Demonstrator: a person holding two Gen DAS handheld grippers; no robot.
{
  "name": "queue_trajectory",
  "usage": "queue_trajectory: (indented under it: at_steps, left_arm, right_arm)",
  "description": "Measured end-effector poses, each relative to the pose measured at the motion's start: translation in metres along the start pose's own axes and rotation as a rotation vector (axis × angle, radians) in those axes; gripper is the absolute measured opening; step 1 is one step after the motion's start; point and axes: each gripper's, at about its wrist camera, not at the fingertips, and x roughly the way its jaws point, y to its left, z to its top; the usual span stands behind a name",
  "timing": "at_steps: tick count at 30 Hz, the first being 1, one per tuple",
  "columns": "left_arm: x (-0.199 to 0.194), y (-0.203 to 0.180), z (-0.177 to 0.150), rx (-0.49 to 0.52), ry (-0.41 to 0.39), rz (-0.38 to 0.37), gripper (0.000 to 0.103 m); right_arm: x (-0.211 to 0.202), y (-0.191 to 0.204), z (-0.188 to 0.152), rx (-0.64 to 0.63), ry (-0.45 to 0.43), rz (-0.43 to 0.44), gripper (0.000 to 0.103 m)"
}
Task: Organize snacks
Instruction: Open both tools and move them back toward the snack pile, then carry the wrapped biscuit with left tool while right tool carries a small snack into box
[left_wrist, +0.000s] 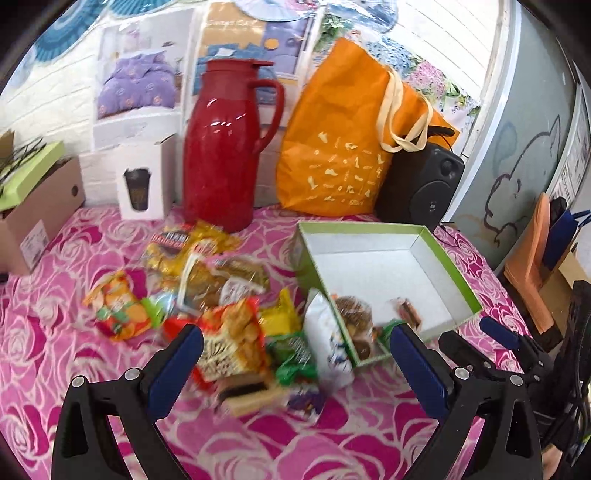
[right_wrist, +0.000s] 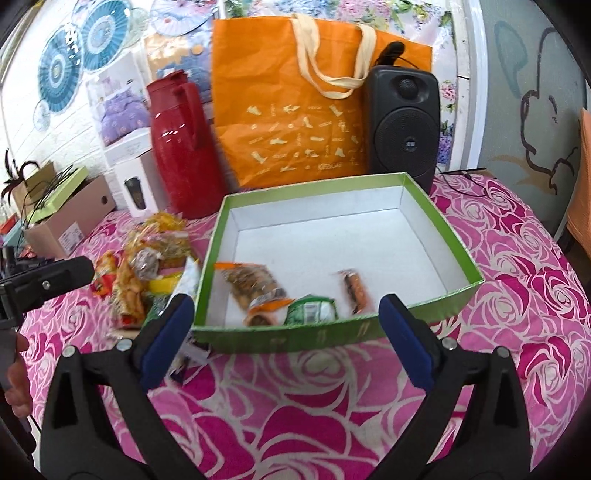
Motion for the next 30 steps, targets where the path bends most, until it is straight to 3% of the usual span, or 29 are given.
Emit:
queue_trajectory:
  at_steps: [4, 12, 18, 21, 25, 30]
  left_arm:
    - [-0.011, 0.028, -0.02, -0.075, 0.021, -0.019, 0.103]
    - [-0.017, 0.081, -0.063, -0.195, 0.072, 0.019, 0.103]
    - [-0.021, 0.096, -0.08, -0.216, 0.09, 0.021, 0.103]
    - [-0.024, 0.099, -0.083, -0.217, 0.089, 0.004, 0.103]
    - [-0.023, 0.096, -0.081, -0.193, 0.091, -0.039, 0.102]
    - [-0.01, 0.083, -0.065, -0.107, 0.084, -0.109, 0.092]
  right_arm:
    - [0.005, 0.014, -0.017, -0.004, 0.066, 0.067, 0.1]
    - [0.034, 0.047, -0.049, 0.058, 0.205, 0.207, 0.099]
    - [0.06, 0.069, -0.053, 0.074, 0.252, 0.23, 0.084]
    - [0.07, 0.081, -0.05, 0.051, 0.241, 0.227, 0.069]
    - [0.08, 0.085, -0.05, 0.035, 0.254, 0.211, 0.023]
    - [0.063, 0.074, -0.058, 0.039, 0.26, 0.22, 0.022]
